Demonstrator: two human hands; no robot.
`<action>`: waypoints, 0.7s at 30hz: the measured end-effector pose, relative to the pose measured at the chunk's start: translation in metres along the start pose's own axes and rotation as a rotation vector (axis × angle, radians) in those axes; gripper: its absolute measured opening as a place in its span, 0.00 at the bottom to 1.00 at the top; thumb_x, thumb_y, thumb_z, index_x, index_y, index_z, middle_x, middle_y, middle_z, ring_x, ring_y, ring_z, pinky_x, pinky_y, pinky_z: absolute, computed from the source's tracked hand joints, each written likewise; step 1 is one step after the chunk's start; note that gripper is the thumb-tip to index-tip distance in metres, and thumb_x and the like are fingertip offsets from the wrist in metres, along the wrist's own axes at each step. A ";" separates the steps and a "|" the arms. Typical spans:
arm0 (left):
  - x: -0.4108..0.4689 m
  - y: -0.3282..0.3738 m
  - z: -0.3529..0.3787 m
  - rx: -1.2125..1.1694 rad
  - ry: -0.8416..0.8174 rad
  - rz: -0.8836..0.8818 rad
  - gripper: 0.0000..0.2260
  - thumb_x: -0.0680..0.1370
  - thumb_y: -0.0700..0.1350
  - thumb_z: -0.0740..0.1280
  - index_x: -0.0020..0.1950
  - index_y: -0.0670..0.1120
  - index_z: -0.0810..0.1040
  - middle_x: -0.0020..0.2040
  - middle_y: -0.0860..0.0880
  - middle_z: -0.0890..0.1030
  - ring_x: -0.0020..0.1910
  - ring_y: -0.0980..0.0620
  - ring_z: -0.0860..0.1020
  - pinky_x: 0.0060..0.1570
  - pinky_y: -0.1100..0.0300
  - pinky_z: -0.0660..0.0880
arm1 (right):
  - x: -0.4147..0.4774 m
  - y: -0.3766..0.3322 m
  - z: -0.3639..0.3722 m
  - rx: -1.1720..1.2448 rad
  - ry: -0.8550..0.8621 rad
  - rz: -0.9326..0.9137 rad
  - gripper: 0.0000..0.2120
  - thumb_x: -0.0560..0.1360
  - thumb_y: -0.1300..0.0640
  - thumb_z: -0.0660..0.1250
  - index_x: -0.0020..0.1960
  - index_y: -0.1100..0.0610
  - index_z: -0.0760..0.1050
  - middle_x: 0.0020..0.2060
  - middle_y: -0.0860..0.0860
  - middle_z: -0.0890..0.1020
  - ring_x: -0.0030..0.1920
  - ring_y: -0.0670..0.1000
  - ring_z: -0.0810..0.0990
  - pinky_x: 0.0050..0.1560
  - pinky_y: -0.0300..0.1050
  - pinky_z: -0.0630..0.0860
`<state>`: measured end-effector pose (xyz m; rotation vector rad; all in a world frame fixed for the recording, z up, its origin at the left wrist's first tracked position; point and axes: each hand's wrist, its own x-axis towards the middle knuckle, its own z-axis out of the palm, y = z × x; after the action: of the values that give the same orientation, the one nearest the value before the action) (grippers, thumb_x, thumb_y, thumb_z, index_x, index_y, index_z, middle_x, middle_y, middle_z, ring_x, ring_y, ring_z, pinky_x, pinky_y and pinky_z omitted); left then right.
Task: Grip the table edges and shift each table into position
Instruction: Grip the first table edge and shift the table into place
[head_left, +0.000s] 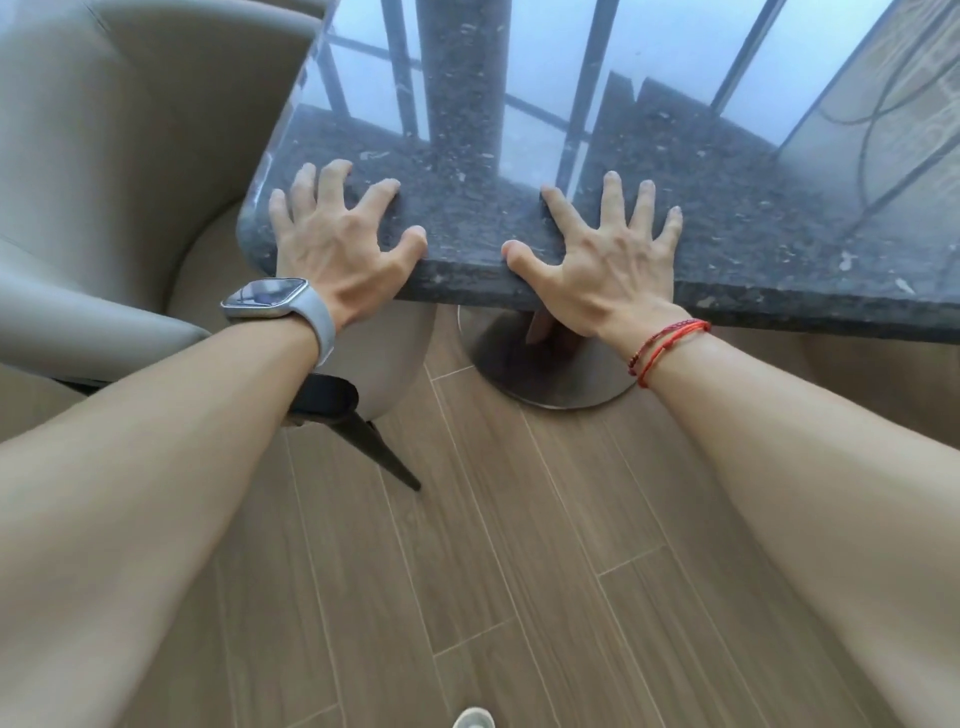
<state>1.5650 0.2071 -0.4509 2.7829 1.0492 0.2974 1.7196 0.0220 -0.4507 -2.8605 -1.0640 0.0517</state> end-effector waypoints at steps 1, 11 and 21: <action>0.001 0.000 0.002 0.003 -0.016 0.002 0.32 0.75 0.66 0.53 0.77 0.55 0.69 0.81 0.41 0.61 0.81 0.35 0.54 0.78 0.35 0.48 | 0.000 0.000 0.000 0.001 -0.001 0.003 0.41 0.71 0.21 0.44 0.80 0.36 0.52 0.82 0.60 0.51 0.80 0.68 0.46 0.76 0.72 0.42; 0.011 -0.008 0.012 0.130 0.074 0.080 0.32 0.76 0.69 0.51 0.74 0.55 0.70 0.70 0.41 0.69 0.69 0.35 0.67 0.70 0.38 0.59 | -0.001 0.001 0.003 -0.001 0.034 0.013 0.38 0.73 0.22 0.43 0.80 0.35 0.54 0.82 0.60 0.53 0.81 0.67 0.47 0.77 0.70 0.42; 0.015 -0.012 0.017 0.099 0.114 0.100 0.34 0.76 0.70 0.50 0.76 0.57 0.69 0.78 0.43 0.68 0.77 0.37 0.63 0.75 0.37 0.57 | -0.001 -0.005 0.009 -0.018 0.159 0.015 0.36 0.75 0.25 0.46 0.78 0.40 0.62 0.79 0.62 0.61 0.79 0.69 0.55 0.76 0.72 0.49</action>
<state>1.5729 0.2245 -0.4680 2.9443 0.9754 0.4326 1.7156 0.0258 -0.4591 -2.8321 -1.0166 -0.1817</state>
